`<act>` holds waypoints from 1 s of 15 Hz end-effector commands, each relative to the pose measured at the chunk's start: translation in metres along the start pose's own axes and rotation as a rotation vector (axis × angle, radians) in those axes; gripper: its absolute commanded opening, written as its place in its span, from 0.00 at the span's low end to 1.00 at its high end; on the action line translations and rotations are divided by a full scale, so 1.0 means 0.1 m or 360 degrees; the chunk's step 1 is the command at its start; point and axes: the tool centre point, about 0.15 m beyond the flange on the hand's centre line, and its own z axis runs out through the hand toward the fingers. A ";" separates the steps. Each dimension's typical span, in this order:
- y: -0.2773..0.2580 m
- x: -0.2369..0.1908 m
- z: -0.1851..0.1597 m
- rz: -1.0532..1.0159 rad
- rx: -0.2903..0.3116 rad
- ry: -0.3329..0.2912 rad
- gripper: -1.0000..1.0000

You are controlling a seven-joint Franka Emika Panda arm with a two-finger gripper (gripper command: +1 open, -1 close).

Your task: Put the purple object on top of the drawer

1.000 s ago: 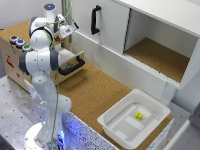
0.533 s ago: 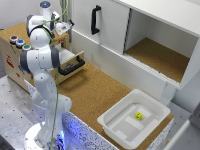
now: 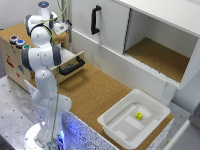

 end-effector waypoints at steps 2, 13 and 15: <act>0.14 0.10 -0.23 0.0084 -0.0070 -0.0064 1.00; 0.27 -0.90 -0.76 0.0559 -0.0144 -0.0110 1.00; 0.27 -1.09 -0.78 0.0717 -0.0132 -0.0118 1.00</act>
